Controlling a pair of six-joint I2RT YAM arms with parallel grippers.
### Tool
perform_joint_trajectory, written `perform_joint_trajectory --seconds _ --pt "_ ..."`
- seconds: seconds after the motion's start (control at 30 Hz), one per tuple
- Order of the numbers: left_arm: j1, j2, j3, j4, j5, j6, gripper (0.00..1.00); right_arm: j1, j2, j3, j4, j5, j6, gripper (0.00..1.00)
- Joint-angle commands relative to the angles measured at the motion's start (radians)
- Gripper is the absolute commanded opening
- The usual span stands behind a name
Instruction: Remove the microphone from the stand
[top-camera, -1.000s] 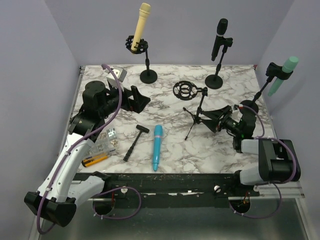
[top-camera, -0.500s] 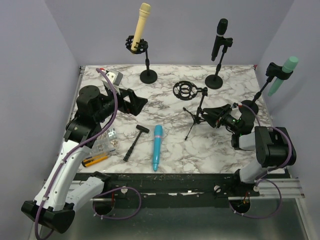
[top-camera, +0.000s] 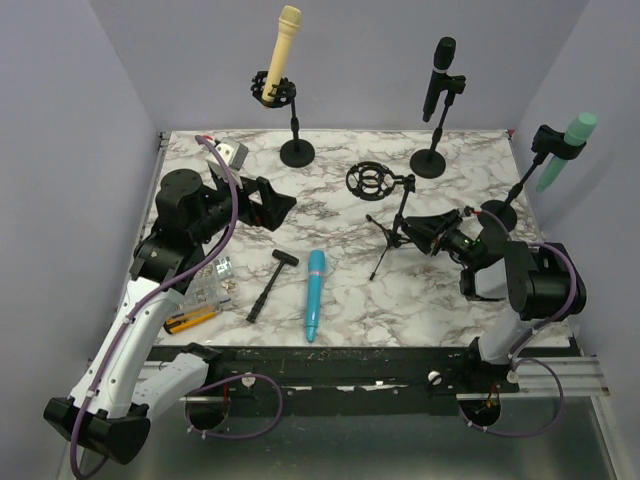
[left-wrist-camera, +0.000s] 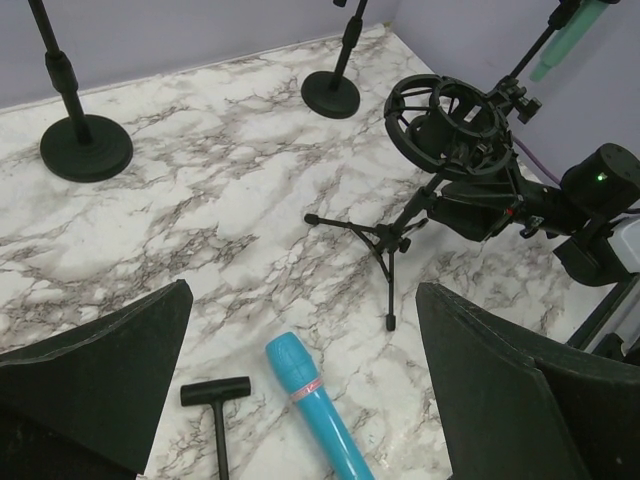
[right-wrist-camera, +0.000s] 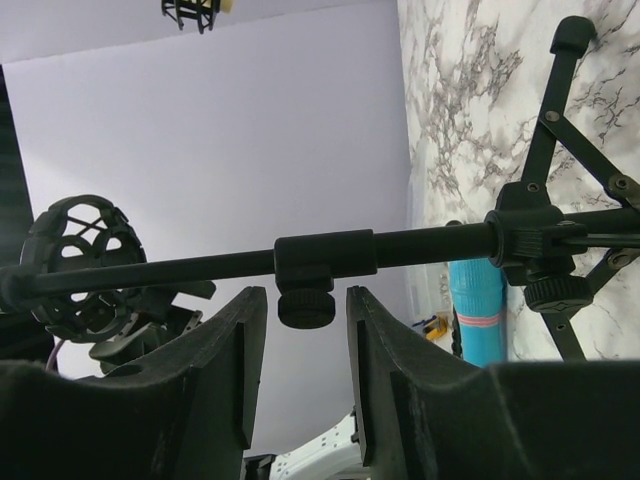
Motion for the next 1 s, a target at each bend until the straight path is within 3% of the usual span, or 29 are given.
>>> perform_joint_trajectory --seconds 0.0,0.2,0.4,0.47,0.63,0.87,0.97 --pt "0.001 0.003 -0.008 0.014 -0.021 0.019 0.99 0.013 0.053 -0.002 0.130 -0.015 0.039 0.43" --pt "0.001 0.003 -0.010 0.018 -0.023 0.020 0.99 0.021 0.107 -0.013 0.234 -0.010 0.077 0.30" --pt "0.001 0.002 -0.012 0.019 -0.026 0.021 0.99 0.021 0.132 -0.037 0.251 -0.009 0.043 0.04" --pt "0.001 -0.002 -0.016 0.022 -0.032 0.022 0.99 0.021 0.130 -0.042 0.214 -0.010 -0.009 0.01" --pt "-0.005 0.000 -0.018 0.021 -0.051 0.026 0.99 0.021 0.074 -0.031 -0.054 0.017 -0.244 0.01" --pt "-0.021 -0.005 -0.022 0.019 -0.077 0.036 0.99 0.030 -0.196 0.062 -0.736 0.218 -0.736 0.01" --pt "-0.024 -0.003 -0.017 0.014 -0.075 0.033 0.99 0.062 -0.295 0.117 -0.928 0.329 -0.891 0.01"
